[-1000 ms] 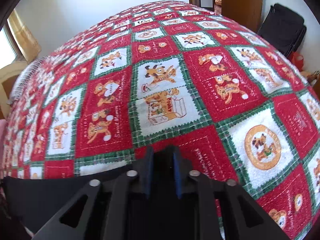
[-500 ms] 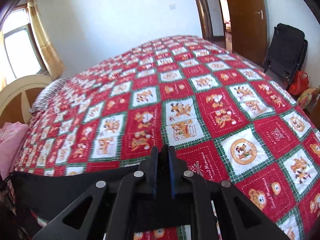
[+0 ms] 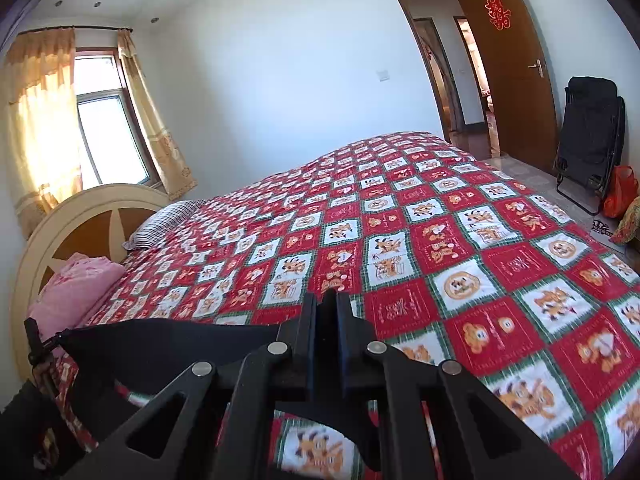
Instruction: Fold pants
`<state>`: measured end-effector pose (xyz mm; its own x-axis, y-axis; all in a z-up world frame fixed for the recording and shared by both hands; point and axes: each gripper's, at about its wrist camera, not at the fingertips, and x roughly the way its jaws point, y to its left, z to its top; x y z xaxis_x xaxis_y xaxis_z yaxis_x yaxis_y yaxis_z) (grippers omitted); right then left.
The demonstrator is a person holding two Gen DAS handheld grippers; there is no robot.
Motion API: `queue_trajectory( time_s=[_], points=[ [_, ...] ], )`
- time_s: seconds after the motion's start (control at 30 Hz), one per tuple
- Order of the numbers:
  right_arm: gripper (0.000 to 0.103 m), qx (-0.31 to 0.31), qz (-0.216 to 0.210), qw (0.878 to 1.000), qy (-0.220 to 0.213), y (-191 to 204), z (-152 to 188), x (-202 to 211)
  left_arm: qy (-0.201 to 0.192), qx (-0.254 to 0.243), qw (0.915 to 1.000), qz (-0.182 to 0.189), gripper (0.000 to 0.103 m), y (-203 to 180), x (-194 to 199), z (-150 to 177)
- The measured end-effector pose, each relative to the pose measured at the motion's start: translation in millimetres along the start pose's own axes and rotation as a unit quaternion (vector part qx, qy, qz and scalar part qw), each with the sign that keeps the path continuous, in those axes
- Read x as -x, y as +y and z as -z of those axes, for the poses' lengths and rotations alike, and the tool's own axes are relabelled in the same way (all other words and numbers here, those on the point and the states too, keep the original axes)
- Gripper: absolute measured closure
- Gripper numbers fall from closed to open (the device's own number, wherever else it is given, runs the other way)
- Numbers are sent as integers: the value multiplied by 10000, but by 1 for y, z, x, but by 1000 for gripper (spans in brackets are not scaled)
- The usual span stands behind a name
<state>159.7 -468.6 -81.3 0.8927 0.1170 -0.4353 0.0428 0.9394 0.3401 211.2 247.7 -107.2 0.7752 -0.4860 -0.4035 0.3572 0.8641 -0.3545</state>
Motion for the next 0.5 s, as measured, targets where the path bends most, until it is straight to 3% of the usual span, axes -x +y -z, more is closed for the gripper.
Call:
queue_trajectory(
  time_s=[0.3,0.5],
  points=[
    [94,-208,-28,9998,71,-22,62,66,39,53,9998,194,91,5,35,55],
    [94,-395,189,9985,314,-42,94,79,222,123,9995,166,91,11,40,86]
  ],
)
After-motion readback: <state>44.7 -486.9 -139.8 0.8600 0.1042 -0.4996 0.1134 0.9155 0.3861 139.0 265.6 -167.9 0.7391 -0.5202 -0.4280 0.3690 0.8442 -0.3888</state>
